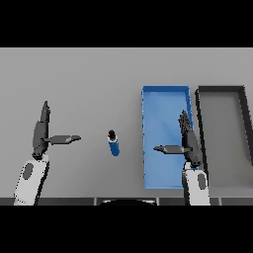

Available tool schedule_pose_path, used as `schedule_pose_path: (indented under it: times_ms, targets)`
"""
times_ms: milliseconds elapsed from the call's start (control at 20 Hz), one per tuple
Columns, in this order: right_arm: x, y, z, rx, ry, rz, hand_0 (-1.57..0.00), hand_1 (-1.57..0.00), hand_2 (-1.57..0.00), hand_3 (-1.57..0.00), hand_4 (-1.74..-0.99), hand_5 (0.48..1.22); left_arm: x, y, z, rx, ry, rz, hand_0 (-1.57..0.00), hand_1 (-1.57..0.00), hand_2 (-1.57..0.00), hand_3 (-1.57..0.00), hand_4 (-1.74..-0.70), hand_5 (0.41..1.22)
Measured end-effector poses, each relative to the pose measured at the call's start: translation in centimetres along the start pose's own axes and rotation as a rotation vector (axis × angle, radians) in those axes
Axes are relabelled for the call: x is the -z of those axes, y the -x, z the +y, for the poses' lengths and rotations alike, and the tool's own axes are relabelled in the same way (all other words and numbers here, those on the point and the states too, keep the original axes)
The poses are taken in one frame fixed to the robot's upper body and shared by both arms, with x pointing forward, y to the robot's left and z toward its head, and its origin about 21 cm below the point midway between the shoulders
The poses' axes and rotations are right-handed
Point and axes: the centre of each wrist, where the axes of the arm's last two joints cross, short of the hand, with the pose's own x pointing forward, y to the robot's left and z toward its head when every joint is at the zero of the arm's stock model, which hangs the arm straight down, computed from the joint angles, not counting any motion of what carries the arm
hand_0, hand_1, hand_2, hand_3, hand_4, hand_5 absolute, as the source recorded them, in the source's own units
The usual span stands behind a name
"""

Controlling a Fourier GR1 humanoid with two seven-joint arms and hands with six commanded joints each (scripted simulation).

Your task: Pick up the blue pipe and place it into the blue bin.

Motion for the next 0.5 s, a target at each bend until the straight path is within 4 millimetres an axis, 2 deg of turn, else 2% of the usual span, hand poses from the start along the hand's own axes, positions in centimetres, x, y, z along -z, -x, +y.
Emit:
schedule_pose_path:
  times_ms: [300,350,400,500]
  targets:
    - [0.1,-0.1,-0.3,-0.001,0.001,-0.001,0.00,0.00,0.00,0.00,-1.225,0.617,0.0,-0.1,0.0,0.001,0.002,-0.016,0.00,0.00,0.00,0.00,-1.07,0.591]
    - [-0.6,-0.5,-0.7,-0.084,-0.056,-0.070,0.00,0.00,0.00,0.00,-1.224,0.618,-0.2,-0.5,1.1,0.074,0.170,-0.056,0.00,0.00,0.00,0.00,-1.07,0.590]
    - [-1.1,-0.7,-0.9,-0.151,-0.093,-0.085,0.00,0.00,0.00,0.00,-1.225,0.618,-0.1,-0.9,2.3,0.118,0.267,-0.073,0.00,0.00,0.00,0.00,-1.07,0.589]
    - [-2.2,-1.0,-0.9,-0.205,-0.137,-0.102,0.00,0.00,0.00,0.00,-1.223,0.620,-0.1,-0.9,3.0,0.147,0.362,-0.053,0.00,0.00,0.00,0.00,-1.08,0.588]
